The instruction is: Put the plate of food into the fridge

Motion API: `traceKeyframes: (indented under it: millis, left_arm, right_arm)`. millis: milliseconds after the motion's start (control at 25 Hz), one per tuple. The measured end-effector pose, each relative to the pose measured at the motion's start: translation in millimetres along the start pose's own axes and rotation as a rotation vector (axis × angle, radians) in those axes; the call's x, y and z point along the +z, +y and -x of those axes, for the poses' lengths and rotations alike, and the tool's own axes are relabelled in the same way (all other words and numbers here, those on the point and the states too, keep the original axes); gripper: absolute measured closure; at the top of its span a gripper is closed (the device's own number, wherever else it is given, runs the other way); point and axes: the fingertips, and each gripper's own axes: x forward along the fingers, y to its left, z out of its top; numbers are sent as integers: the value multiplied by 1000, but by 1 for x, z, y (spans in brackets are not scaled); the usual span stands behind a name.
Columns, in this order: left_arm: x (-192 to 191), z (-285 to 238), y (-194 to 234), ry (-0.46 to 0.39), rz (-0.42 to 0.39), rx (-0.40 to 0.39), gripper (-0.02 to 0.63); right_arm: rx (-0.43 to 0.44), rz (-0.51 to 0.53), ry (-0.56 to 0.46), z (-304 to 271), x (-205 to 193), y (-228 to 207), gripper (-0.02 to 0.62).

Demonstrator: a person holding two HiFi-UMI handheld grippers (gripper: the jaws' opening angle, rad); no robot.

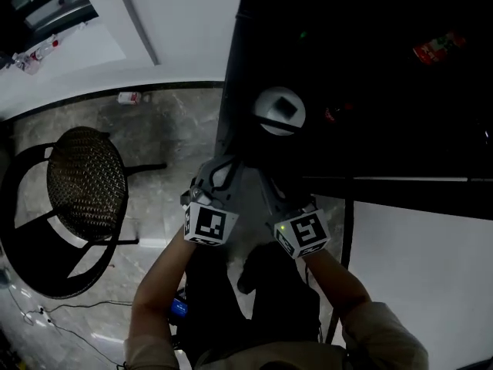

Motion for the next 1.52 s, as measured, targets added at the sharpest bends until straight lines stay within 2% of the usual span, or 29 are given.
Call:
traceKeyframes:
  millis: [80, 240, 440, 680, 840, 1040, 1280, 1520]
  left_arm:
    - [4, 9, -1, 40, 46, 5, 594]
    - [25, 26, -8, 103, 62, -17, 594]
    - [68, 53, -15, 108, 96, -31, 594]
    - [96, 79, -28, 185, 119, -74, 594]
    - [135, 88, -34, 171, 161, -131, 594]
    - [159, 125, -34, 194, 201, -114, 594]
    - [171, 143, -31, 213, 210, -93, 594]
    - [181, 165, -39, 222, 233, -90, 594]
  right_arm:
    - [3, -9, 30, 9, 0, 3, 568]
    - [18, -30, 82, 28, 15, 13, 568]
    - [44, -27, 113, 52, 45, 33, 568]
    - [60, -66, 147, 76, 68, 47, 568]
    - [65, -90, 143, 95, 97, 49, 568]
    - [126, -171, 162, 118, 118, 87, 568]
    - [154, 1, 151, 125, 142, 104, 568]
    - [176, 96, 162, 151, 162, 116, 568]
